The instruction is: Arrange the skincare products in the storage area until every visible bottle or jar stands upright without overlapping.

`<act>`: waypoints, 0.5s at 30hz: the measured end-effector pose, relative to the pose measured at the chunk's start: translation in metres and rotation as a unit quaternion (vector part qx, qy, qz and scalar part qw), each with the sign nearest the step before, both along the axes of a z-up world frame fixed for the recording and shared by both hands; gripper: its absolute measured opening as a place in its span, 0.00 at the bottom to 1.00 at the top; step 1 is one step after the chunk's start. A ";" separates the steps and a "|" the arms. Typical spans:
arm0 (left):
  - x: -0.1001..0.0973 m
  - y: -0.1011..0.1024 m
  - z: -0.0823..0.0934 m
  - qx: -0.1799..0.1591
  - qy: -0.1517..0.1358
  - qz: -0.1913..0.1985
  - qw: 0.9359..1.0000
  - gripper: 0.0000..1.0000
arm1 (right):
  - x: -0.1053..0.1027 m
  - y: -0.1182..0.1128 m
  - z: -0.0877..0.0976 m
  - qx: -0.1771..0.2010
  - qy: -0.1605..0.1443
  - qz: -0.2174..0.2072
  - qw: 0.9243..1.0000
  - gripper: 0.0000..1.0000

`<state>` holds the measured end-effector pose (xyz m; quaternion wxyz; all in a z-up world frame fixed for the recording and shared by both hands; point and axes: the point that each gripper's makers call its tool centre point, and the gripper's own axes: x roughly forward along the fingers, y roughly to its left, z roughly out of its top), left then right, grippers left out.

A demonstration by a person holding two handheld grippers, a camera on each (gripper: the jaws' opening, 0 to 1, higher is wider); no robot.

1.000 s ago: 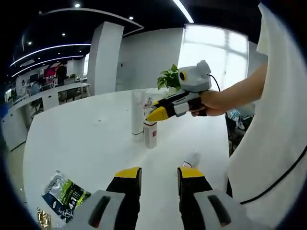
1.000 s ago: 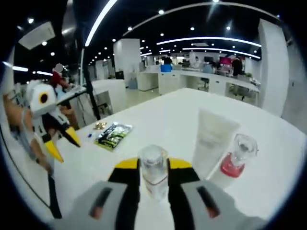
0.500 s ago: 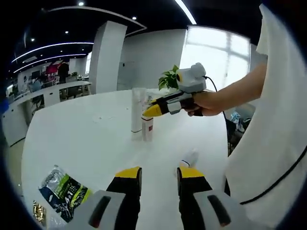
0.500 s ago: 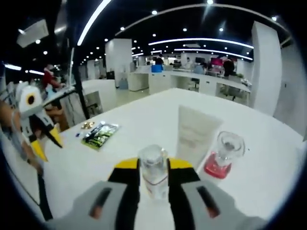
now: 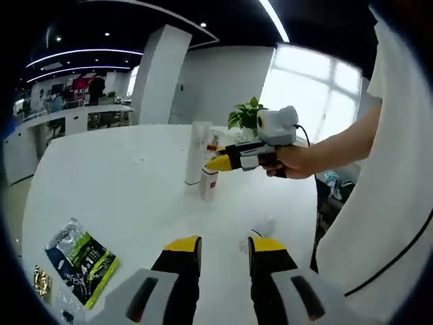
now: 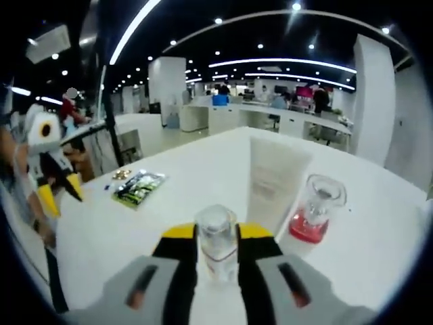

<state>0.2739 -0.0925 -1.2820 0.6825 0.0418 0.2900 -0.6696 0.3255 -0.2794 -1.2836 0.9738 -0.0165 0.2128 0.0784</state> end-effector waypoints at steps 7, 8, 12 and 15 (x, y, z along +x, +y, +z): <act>-0.010 -0.031 0.015 -0.017 0.013 0.006 1.000 0.28 | -0.007 0.005 -0.007 -0.002 -0.012 0.031 0.999 0.20; -0.012 -0.036 0.017 -0.016 0.014 0.008 1.000 0.28 | -0.007 0.005 -0.006 0.001 -0.017 0.035 0.999 0.20; -0.018 -0.053 0.021 -0.008 0.014 0.016 1.000 0.28 | -0.004 0.001 -0.002 0.008 -0.029 0.040 0.999 0.20; -0.027 -0.068 0.021 0.003 0.017 0.012 1.000 0.27 | -0.003 0.000 0.000 0.023 -0.040 0.041 0.998 0.20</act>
